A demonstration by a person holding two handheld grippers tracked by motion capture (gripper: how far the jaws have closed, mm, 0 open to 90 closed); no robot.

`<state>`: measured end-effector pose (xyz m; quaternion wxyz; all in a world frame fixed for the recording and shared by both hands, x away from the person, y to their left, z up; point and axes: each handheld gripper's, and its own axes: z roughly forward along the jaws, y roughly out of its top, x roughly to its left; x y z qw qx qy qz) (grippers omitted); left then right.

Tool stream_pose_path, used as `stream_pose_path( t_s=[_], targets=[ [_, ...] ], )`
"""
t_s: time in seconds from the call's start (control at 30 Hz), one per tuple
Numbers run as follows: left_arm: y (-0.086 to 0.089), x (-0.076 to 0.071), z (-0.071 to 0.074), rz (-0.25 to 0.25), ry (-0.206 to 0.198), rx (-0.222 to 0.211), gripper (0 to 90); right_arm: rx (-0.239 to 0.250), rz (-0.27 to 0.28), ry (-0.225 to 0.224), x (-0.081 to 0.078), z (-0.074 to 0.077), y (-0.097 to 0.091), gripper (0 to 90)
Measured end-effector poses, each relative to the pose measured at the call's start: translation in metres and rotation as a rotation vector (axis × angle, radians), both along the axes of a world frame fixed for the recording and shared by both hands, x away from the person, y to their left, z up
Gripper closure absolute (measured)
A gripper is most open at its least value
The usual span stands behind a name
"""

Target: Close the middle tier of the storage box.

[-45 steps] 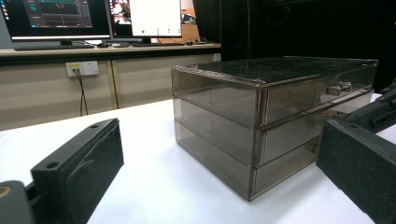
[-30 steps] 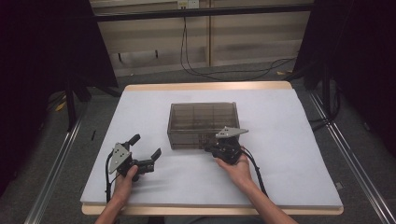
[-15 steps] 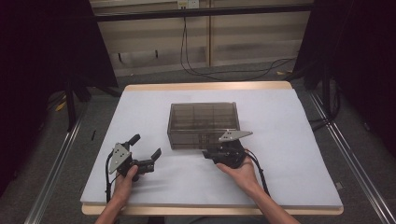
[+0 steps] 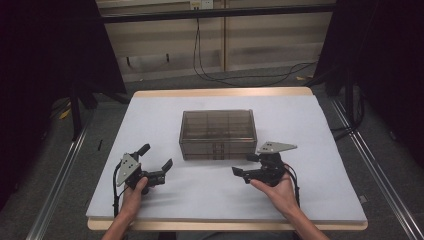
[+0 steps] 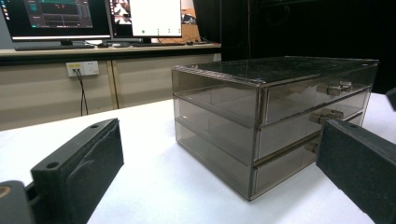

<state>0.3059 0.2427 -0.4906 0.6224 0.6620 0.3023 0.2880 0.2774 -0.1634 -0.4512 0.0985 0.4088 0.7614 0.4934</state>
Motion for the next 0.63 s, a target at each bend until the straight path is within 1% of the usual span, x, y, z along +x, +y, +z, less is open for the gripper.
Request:
stream_pose_path(
  t_s=[0.03,0.1,0.17,0.3,0.33,0.37,0.4,0.43,0.47,0.5,0.53,0.6,0.63],
  targets=[
    [0.000,0.000,0.000,0.000,0.000,0.000,0.9,0.000,-0.009,0.001,-0.001,0.001,-0.003,19.4],
    [0.000,0.000,0.000,0.000,0.000,0.000,0.9,0.014,-0.028,-0.007,-0.004,0.002,-0.013,16.8],
    [0.000,0.000,0.000,0.001,0.000,0.000,0.9,0.011,-0.049,-0.008,-0.008,0.003,-0.022,15.0],
    [0.000,0.000,0.000,0.000,0.000,0.001,0.8,0.026,-0.082,-0.013,-0.014,0.005,-0.039,10.3],
    [0.000,0.000,0.000,0.000,-0.001,0.001,0.9,0.023,-0.094,-0.011,-0.016,0.005,-0.043,9.8],
    [0.000,0.000,0.000,0.000,0.000,0.001,0.9,0.016,-0.094,-0.016,-0.017,0.005,-0.047,8.7],
    [0.000,0.000,0.000,0.000,0.000,0.001,0.9,-0.001,-0.084,-0.008,-0.020,0.005,-0.051,7.8],
    [0.000,0.000,0.000,0.001,0.001,0.001,0.9,-0.005,-0.085,-0.003,-0.022,0.004,-0.055,6.4],
    [0.000,0.000,0.000,0.000,0.000,0.001,0.9,0.010,-0.101,-0.007,-0.025,0.002,-0.060,5.5],
    [0.000,0.000,0.000,0.000,0.000,0.001,0.9,0.010,-0.101,-0.007,-0.025,0.002,-0.060,5.5],
    [0.000,0.000,0.000,-0.001,0.000,0.001,0.9,0.016,-0.144,-0.009,-0.030,-0.002,-0.071,4.9],
    [0.000,0.000,0.000,-0.001,0.000,0.001,0.9,-0.004,-0.172,-0.014,-0.032,-0.003,-0.079,4.1],
    [0.000,0.000,0.000,-0.001,0.000,0.001,0.9,0.000,-0.195,-0.020,-0.032,-0.003,-0.083,3.6]
  ],
)
